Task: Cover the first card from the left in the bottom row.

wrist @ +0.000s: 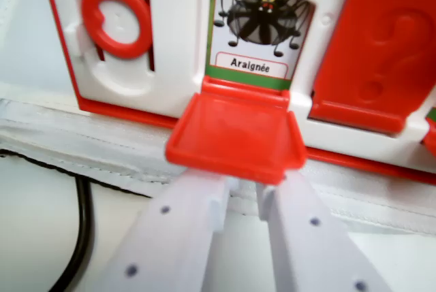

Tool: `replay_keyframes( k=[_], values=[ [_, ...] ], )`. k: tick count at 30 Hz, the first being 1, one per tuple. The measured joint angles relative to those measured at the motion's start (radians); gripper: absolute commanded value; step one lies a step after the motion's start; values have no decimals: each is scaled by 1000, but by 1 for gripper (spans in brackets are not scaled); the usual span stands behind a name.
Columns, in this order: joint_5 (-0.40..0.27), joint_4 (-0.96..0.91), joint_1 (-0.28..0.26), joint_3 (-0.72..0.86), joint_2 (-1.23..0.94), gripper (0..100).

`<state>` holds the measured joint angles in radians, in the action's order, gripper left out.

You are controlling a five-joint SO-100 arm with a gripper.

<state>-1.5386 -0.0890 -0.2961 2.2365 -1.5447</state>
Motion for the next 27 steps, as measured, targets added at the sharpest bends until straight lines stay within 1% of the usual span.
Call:
replay_keyframes(
  k=[11, 19, 27],
  values=[
    [8, -3, -6, -120, 67, 0],
    [0, 3, 23, -158, 120, 0],
    [0, 91, 35, -193, 107, 0]
  ],
)
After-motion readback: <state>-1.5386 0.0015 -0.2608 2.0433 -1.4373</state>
